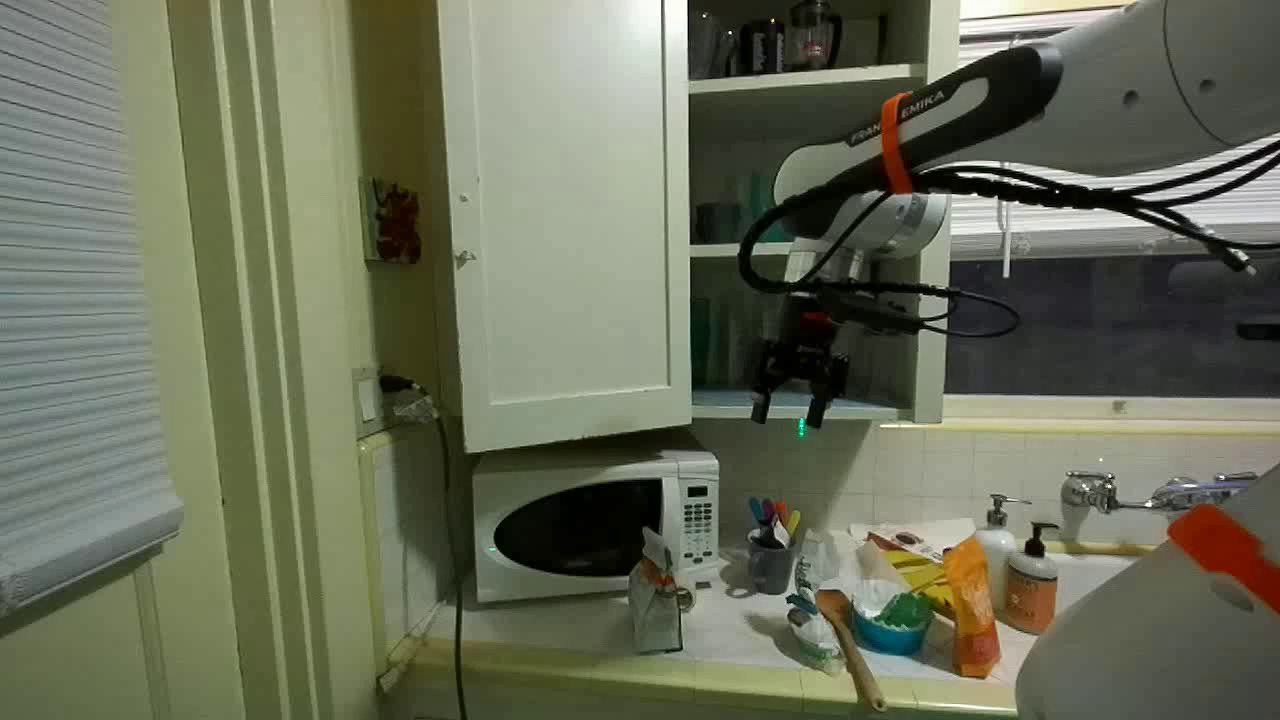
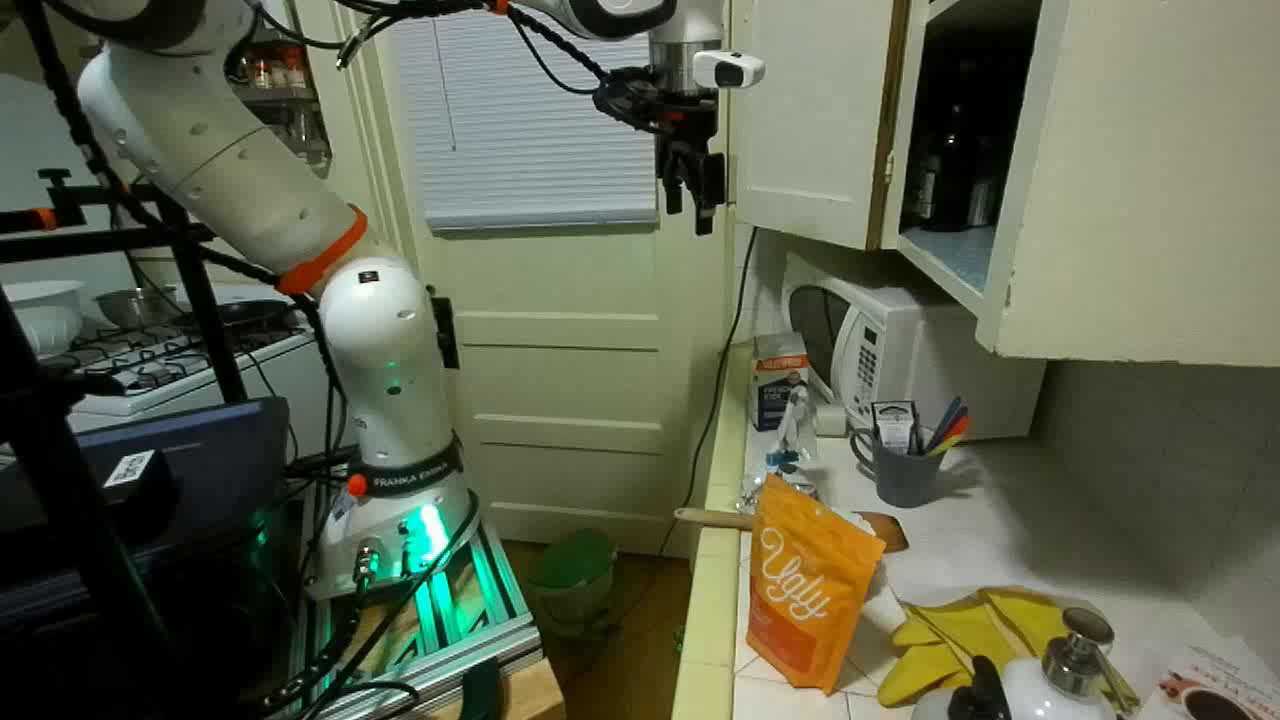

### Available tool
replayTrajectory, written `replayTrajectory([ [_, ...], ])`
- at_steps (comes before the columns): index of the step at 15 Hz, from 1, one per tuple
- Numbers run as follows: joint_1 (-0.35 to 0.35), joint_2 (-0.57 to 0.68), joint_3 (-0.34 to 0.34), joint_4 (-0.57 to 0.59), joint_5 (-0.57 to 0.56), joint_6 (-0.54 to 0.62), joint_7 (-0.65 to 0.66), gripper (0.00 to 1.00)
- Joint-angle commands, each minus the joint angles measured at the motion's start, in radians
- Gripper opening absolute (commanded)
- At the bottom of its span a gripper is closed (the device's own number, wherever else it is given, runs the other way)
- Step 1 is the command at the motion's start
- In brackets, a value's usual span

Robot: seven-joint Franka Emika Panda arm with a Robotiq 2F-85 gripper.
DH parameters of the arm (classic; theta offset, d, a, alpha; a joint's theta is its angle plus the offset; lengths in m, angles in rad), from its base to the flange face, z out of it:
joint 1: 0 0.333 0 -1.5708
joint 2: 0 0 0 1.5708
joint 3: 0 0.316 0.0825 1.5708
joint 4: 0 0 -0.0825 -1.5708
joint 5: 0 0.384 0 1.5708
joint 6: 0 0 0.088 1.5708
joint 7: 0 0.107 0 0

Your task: Put the plastic in the top cabinet

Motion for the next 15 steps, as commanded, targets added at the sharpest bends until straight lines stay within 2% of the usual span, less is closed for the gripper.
replayTrajectory([
  [1, -0.021, 0.003, 0.016, 0.002, 0.011, -0.003, -0.01, 1.0],
  [11, -0.021, 0.003, 0.016, 0.002, 0.011, -0.003, -0.01, 1.0],
  [15, -0.041, 0.0, 0.022, -0.036, -0.022, 0.079, -0.023, 1.0],
])
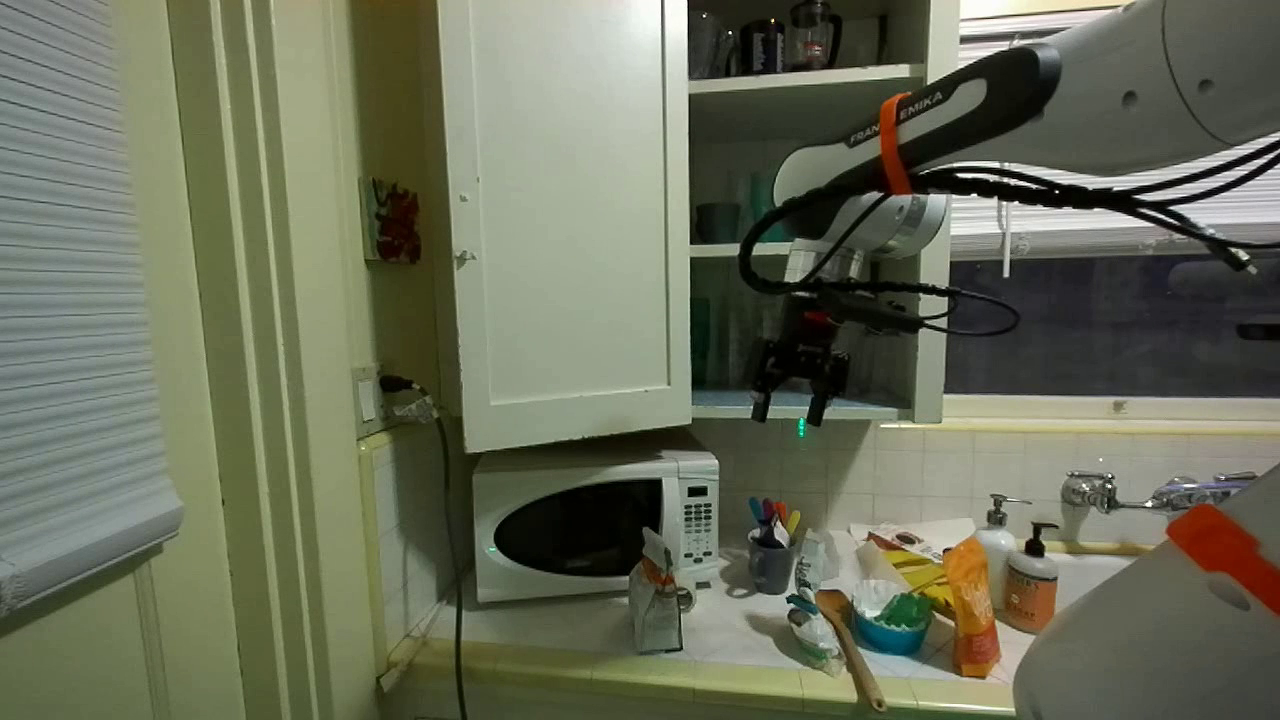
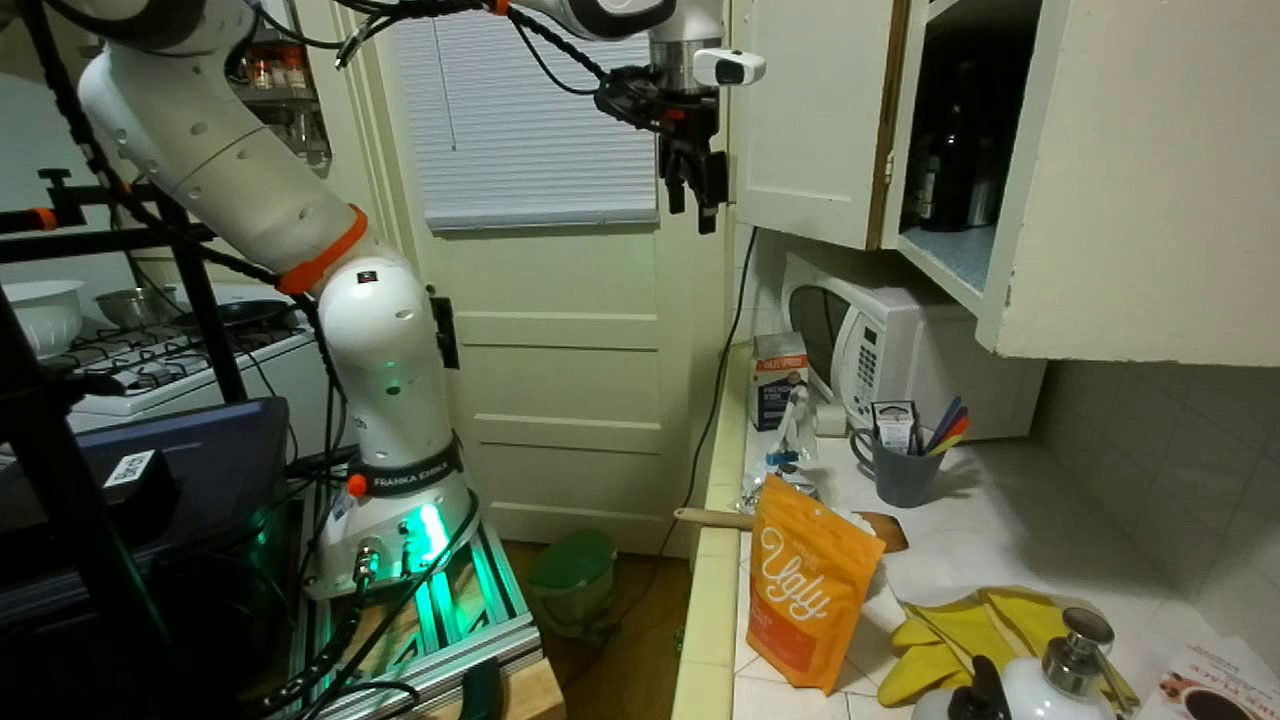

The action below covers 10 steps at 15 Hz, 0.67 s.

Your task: Put the plastic in the top cabinet

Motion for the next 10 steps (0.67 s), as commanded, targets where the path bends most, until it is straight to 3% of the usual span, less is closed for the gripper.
replayTrajectory([
  [1, -0.036, 0.006, 0.014, -0.044, -0.029, 0.081, -0.018, 1.0],
  [10, -0.098, 0.144, -0.016, -0.149, -0.112, 0.281, -0.029, 1.0],
])
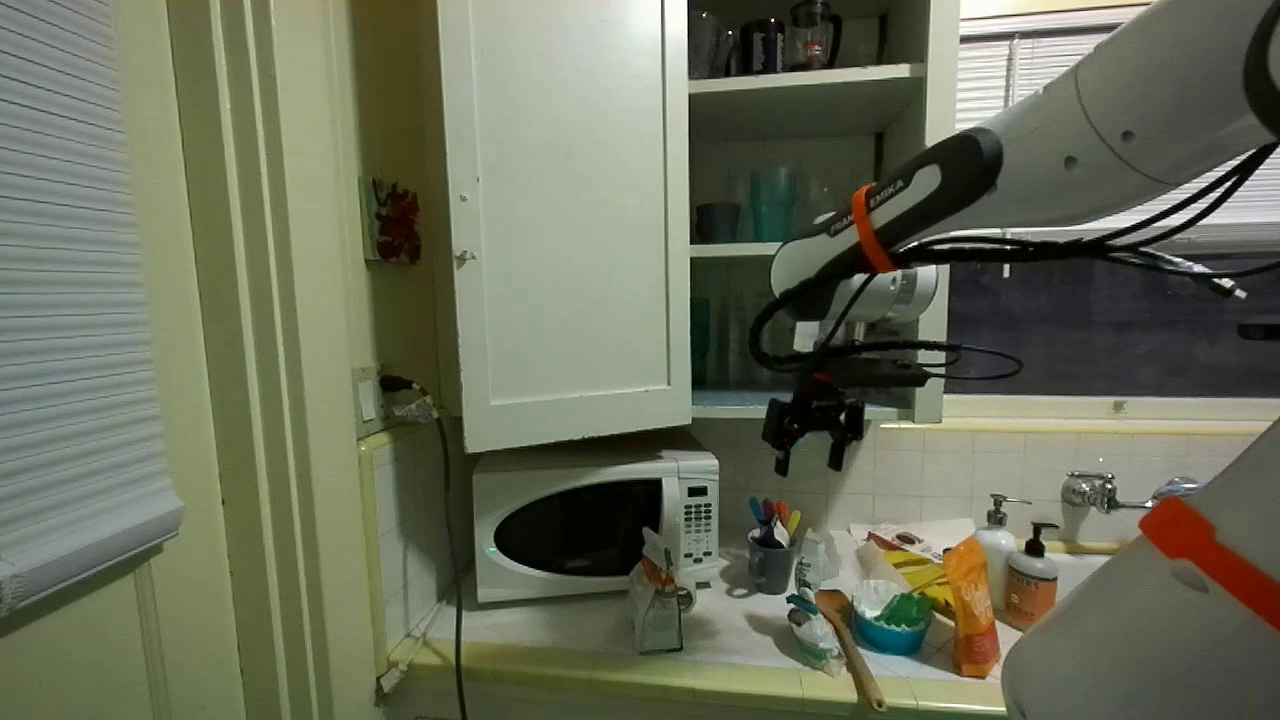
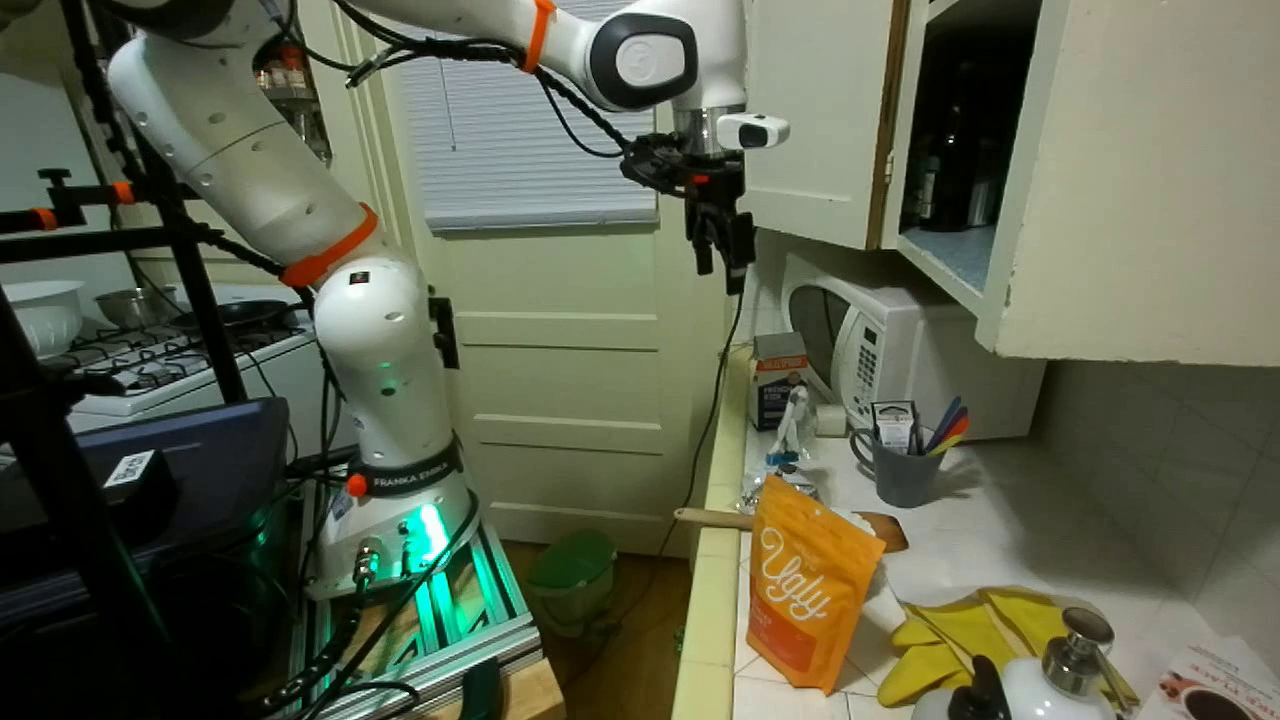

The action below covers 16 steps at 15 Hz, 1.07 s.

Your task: Put the plastic in the top cabinet

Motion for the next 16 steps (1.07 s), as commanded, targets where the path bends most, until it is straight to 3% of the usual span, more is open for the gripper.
replayTrajectory([
  [1, -0.033, 0.066, -0.021, -0.041, -0.021, 0.082, -0.022, 1.0],
  [9, -0.067, 0.114, -0.043, -0.031, 0.005, 0.069, -0.005, 1.0],
  [10, -0.069, 0.107, -0.031, -0.052, -0.011, 0.107, 0.009, 1.0],
  [16, -0.121, 0.168, 0.088, -0.299, -0.183, 0.598, 0.231, 1.0],
])
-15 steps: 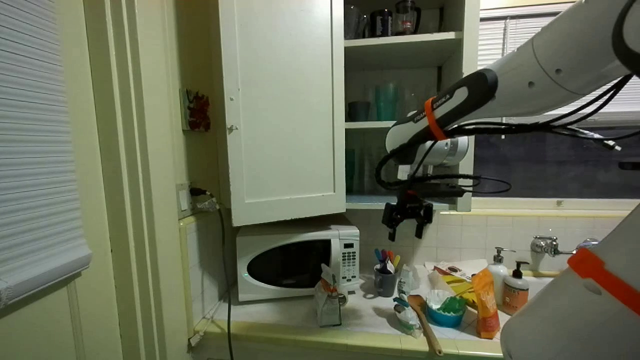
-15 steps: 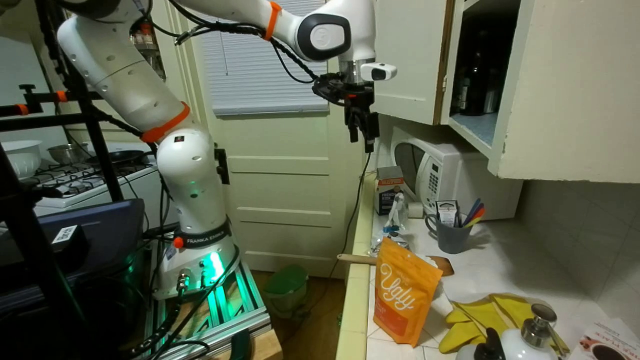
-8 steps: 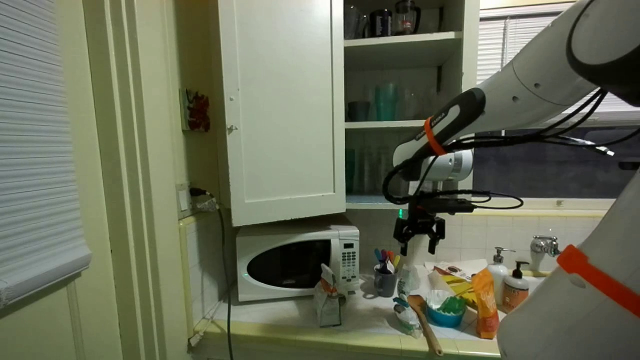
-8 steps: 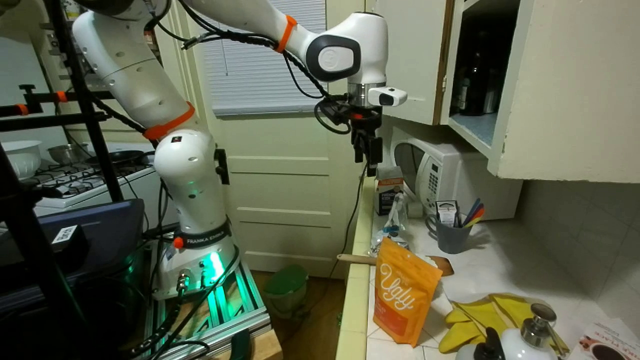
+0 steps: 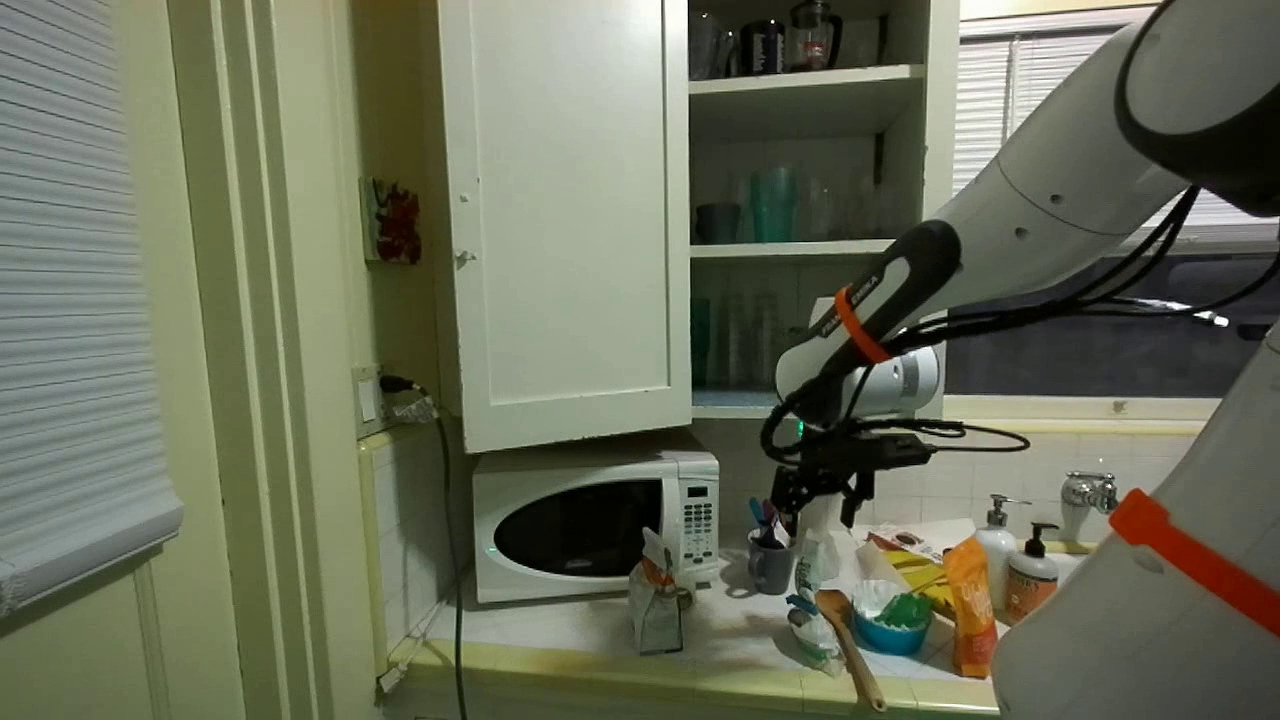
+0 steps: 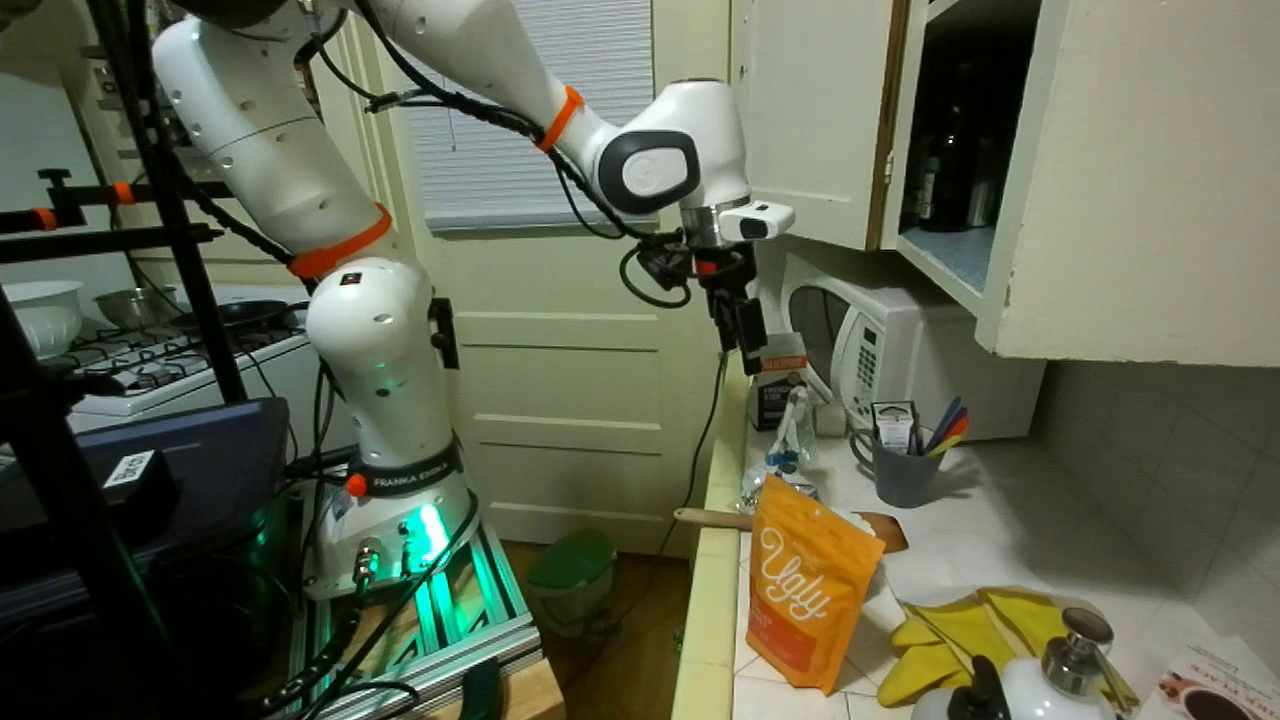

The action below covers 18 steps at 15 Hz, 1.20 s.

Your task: Put the plastic in the top cabinet

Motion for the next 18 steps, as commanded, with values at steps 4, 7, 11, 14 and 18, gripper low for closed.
replayTrajectory([
  [4, -0.213, 0.164, 0.21, -0.146, -0.346, 0.426, 0.367, 1.0],
  [7, -0.316, 0.222, 0.244, -0.136, -0.527, 0.464, 0.542, 1.0],
  [11, -0.376, 0.286, 0.268, -0.128, -0.721, 0.446, 0.721, 1.0],
  [14, -0.368, 0.36, 0.266, -0.111, -0.751, 0.466, 0.802, 1.0],
  [18, -0.352, 0.359, 0.263, -0.118, -0.716, 0.434, 0.757, 1.0],
])
